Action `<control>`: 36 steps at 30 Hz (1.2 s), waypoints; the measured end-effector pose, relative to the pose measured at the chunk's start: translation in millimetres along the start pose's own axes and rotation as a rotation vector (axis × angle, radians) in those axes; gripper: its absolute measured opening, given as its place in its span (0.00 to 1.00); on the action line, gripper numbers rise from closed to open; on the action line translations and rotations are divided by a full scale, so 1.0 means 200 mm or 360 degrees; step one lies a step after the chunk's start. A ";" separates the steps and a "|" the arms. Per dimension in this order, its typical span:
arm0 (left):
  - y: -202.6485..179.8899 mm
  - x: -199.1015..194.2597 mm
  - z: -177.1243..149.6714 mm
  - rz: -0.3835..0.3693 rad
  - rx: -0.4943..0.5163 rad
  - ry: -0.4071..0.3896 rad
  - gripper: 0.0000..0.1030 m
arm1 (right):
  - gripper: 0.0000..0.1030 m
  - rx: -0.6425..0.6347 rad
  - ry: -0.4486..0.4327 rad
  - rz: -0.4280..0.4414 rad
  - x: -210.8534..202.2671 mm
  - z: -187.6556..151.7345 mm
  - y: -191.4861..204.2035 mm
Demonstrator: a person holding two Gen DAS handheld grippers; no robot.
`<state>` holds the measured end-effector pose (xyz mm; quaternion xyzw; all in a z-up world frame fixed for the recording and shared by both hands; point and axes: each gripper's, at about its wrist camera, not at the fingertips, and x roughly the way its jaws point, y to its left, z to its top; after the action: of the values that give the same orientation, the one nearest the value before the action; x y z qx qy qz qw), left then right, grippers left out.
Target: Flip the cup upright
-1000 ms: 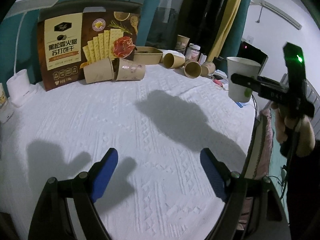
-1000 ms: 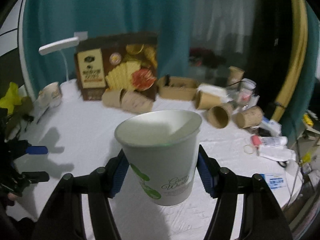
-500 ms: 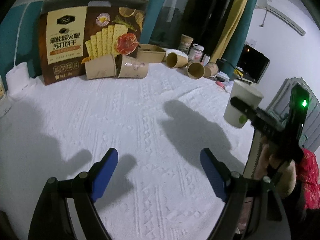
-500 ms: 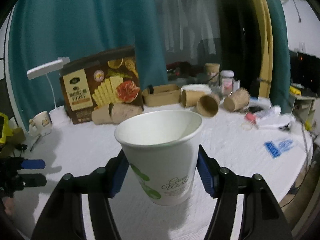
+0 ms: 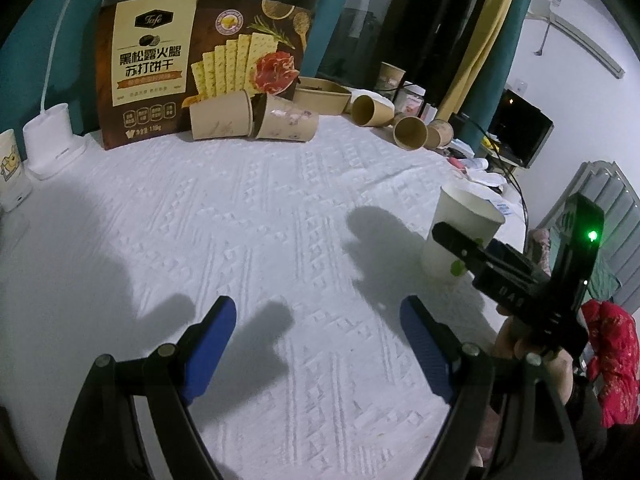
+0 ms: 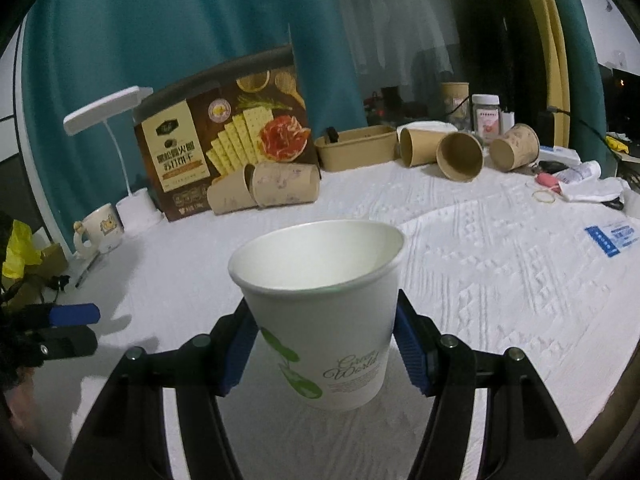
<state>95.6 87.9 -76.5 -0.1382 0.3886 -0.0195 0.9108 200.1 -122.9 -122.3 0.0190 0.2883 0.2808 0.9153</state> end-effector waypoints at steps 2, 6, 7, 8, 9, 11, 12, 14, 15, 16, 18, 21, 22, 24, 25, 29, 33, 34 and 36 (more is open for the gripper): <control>0.01 0.00 0.00 0.0013 0.0009 0.0004 0.82 | 0.59 -0.0009 0.0002 -0.0004 -0.01 -0.01 0.00; 0.02 0.00 -0.01 0.0064 0.0024 -0.0007 0.82 | 0.60 -0.0033 0.0058 -0.0026 0.00 -0.04 0.00; 0.02 -0.01 -0.01 0.0074 0.0024 -0.0010 0.82 | 0.60 -0.0030 0.0067 -0.0028 -0.01 -0.04 -0.01; 0.02 -0.01 -0.01 0.0086 0.0023 -0.0014 0.82 | 0.60 -0.0024 0.0077 -0.0027 -0.01 -0.06 -0.01; 0.02 -0.01 -0.01 0.0092 0.0021 -0.0016 0.82 | 0.60 -0.0024 0.0087 -0.0030 -0.01 -0.07 -0.01; 0.02 -0.02 -0.03 0.0101 0.0023 -0.0016 0.82 | 0.61 -0.0025 0.0106 -0.0037 -0.02 -0.09 -0.01; 0.01 -0.02 -0.03 0.0104 0.0027 -0.0015 0.82 | 0.61 -0.0023 0.0117 -0.0036 -0.03 -0.10 -0.01; 0.00 -0.03 -0.05 0.0106 0.0040 -0.0018 0.82 | 0.66 -0.0022 0.0127 -0.0038 -0.04 -0.12 -0.01; -0.01 -0.03 -0.05 0.0106 0.0043 -0.0019 0.82 | 0.69 -0.0021 0.0134 -0.0041 -0.05 -0.13 -0.01; -0.01 -0.04 -0.06 0.0105 0.0044 -0.0020 0.82 | 0.70 -0.0018 0.0139 -0.0046 -0.06 -0.14 -0.01; -0.03 -0.05 -0.08 0.0096 0.0047 -0.0024 0.82 | 0.70 -0.0013 0.0141 -0.0052 -0.09 -0.16 -0.01; -0.05 -0.07 -0.10 0.0112 0.0077 -0.0036 0.82 | 0.70 0.0005 0.0156 -0.0069 -0.14 -0.20 -0.02; -0.06 -0.07 -0.11 0.0121 0.0093 -0.0042 0.82 | 0.70 0.0011 0.0159 -0.0075 -0.16 -0.21 -0.03; -0.10 -0.09 -0.12 0.0140 0.0140 -0.0061 0.82 | 0.70 0.0021 0.0165 -0.0088 -0.20 -0.23 -0.03; -0.11 -0.10 -0.13 0.0151 0.0165 -0.0070 0.82 | 0.71 0.0026 0.0168 -0.0095 -0.22 -0.24 -0.04; -0.19 -0.16 -0.17 0.0176 0.0271 -0.0114 0.82 | 0.71 0.0061 0.0159 -0.0150 -0.34 -0.28 -0.06; -0.27 -0.21 -0.22 0.0166 0.0350 -0.0154 0.82 | 0.71 0.0107 0.0161 -0.0199 -0.47 -0.31 -0.08; -0.29 -0.23 -0.23 0.0157 0.0362 -0.0162 0.82 | 0.71 0.0112 0.0161 -0.0205 -0.49 -0.32 -0.08; -0.32 -0.25 -0.25 0.0137 0.0376 -0.0175 0.82 | 0.71 0.0130 0.0145 -0.0209 -0.58 -0.34 -0.08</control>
<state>29.0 21.4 -57.5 -0.0140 0.3386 -0.0183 0.9407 94.3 -206.0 -121.7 0.0244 0.3415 0.2086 0.9161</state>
